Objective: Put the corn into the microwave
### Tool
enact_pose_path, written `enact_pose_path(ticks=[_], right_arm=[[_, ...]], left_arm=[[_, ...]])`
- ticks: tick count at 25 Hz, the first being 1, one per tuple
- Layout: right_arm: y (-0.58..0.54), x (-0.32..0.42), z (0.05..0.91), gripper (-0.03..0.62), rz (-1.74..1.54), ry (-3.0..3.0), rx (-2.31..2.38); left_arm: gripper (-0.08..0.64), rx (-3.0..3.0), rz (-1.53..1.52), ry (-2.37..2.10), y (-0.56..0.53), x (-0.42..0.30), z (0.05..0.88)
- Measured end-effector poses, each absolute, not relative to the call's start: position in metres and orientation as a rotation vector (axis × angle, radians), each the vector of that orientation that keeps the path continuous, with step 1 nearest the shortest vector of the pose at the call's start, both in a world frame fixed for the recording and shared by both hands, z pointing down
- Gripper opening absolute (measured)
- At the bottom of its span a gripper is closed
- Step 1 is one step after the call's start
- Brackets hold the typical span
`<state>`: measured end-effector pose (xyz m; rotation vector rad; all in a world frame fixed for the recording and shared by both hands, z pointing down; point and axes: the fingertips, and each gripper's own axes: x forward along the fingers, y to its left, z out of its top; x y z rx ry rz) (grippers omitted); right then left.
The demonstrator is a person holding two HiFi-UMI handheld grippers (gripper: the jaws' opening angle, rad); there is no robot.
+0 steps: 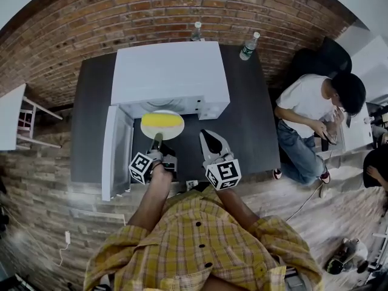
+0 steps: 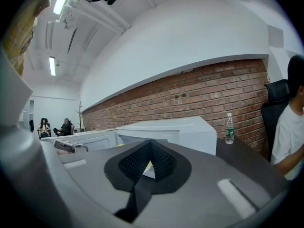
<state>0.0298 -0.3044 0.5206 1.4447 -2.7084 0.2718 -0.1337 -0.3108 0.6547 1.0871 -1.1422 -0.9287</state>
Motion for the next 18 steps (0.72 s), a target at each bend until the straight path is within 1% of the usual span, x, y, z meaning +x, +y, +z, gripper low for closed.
enact_pose_path(ticks=[18], right_arm=[[-0.324, 0.036, 0.531, 0.005, 0.271, -2.684, 1.419]], left_arm=[[0.034, 1.058, -0.923, -1.149, -0.361, -0.138, 0.705]])
